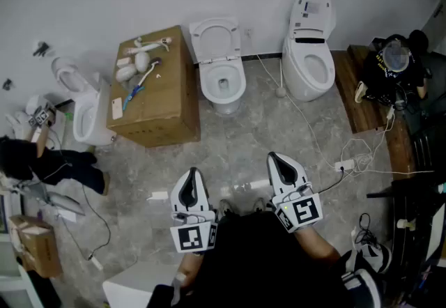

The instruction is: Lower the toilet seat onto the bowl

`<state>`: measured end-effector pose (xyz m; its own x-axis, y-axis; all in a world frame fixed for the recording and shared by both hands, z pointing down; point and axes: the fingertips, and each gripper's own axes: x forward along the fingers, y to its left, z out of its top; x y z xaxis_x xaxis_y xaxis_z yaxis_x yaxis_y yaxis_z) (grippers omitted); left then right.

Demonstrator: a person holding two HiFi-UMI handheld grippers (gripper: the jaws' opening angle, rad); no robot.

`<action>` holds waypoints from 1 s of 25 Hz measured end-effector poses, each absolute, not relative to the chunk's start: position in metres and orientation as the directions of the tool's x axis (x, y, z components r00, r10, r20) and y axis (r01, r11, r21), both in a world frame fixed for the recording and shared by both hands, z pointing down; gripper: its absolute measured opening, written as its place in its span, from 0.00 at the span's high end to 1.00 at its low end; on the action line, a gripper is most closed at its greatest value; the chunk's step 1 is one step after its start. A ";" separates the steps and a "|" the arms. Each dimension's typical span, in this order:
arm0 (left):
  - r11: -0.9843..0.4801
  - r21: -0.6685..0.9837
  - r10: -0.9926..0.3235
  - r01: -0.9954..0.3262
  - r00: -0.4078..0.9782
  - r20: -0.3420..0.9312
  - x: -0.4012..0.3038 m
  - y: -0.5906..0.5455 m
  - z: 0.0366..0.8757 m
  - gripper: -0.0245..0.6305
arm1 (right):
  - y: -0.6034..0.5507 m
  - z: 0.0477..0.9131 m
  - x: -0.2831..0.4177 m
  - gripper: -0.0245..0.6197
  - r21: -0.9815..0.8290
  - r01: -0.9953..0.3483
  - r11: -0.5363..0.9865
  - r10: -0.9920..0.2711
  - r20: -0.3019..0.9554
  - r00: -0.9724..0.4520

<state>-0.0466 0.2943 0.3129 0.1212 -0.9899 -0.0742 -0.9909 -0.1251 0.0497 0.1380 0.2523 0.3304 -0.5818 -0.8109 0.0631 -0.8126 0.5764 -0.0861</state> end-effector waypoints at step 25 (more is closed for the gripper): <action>-0.214 0.074 -0.975 -0.974 0.208 -0.080 -0.098 0.287 0.329 0.65 | 0.243 0.340 0.093 0.62 -0.086 -0.848 0.523 -0.846 0.073 -0.529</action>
<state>-0.0983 0.2873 0.3293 0.2076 -0.9749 -0.0803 -0.9741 -0.2136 0.0743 0.0930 0.2427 0.3399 -0.5287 -0.8456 0.0734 -0.8481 0.5228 -0.0863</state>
